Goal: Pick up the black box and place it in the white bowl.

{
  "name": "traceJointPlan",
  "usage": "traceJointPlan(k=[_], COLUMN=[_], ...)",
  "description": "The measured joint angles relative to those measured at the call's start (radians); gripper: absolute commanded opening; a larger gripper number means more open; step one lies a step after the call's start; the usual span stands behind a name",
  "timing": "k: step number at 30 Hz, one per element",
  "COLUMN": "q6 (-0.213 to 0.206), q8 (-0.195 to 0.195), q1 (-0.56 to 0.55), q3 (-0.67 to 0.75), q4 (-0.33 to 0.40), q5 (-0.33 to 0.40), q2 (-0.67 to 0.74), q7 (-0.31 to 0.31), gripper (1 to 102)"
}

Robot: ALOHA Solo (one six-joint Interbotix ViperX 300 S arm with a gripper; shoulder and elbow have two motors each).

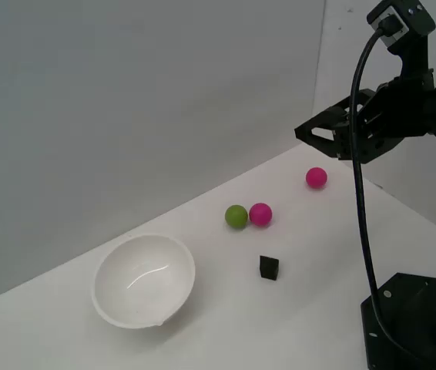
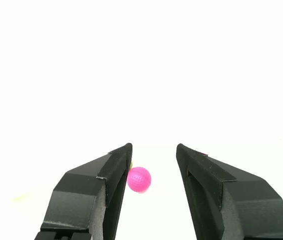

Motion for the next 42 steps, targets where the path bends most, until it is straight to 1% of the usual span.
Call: traceJointPlan(k=[1, 2, 3, 4, 5, 6, 8, 27, 31, 35, 39, 42], q6=[0.026, 0.054, 0.067, 0.077, 0.08, 0.081, 0.086, 0.087, 0.107, 0.14, 0.167, 0.179], q8=[-0.023, -0.046, -0.057, -0.057, -0.049, -0.049, -0.048, -0.049, -0.048, -0.049, -0.048, -0.048], q1=[0.041, 0.104, 0.15, 0.169, 0.179, 0.184, 0.186, 0.19, 0.19, 0.186, 0.155, 0.149], q3=[0.048, 0.141, 0.253, 0.356, 0.422, 0.456, 0.482, 0.488, 0.456, 0.374, 0.307, 0.267], q4=[-0.003, -0.005, -0.012, -0.018, -0.023, -0.029, -0.028, -0.034, -0.064, -0.112, -0.135, -0.149], q5=[-0.002, -0.003, -0.011, -0.017, -0.021, -0.028, -0.026, -0.032, -0.064, -0.11, -0.133, -0.146], q2=[0.049, 0.14, 0.255, 0.356, 0.419, 0.454, 0.482, 0.488, 0.453, 0.373, 0.307, 0.268], q7=[0.064, 0.118, 0.147, 0.166, 0.178, 0.184, 0.192, 0.192, 0.213, 0.247, 0.287, 0.295], gripper=[50, 50, 50, 50, 50, 50, 50, 50, 50, 50, 50, 50])
